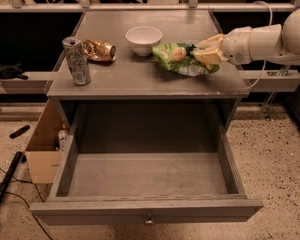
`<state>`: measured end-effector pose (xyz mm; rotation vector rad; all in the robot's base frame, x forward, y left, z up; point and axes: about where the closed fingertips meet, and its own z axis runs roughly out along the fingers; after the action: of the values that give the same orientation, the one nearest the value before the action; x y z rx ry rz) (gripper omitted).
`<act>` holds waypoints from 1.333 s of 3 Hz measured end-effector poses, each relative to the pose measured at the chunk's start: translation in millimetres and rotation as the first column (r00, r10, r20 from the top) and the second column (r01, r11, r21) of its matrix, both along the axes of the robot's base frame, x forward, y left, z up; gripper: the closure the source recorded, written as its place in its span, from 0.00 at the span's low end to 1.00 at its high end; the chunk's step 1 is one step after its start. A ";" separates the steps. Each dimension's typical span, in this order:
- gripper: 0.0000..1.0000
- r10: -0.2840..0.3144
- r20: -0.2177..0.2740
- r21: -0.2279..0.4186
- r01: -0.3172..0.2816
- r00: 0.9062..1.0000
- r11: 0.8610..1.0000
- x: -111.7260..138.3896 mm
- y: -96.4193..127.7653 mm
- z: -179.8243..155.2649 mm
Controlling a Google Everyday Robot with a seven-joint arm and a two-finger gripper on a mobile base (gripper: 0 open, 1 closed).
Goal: Pick green rice chip bag from top drawer and place on counter
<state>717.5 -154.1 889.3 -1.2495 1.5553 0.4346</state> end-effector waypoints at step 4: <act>0.00 0.000 0.000 0.000 0.000 1.000 1.000 0.0 0.2 -0.1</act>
Offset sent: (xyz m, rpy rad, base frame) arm 0.0000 0.0000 0.0000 0.0000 0.0000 0.0000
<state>717.5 -153.9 889.2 -1.2497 1.5552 0.4349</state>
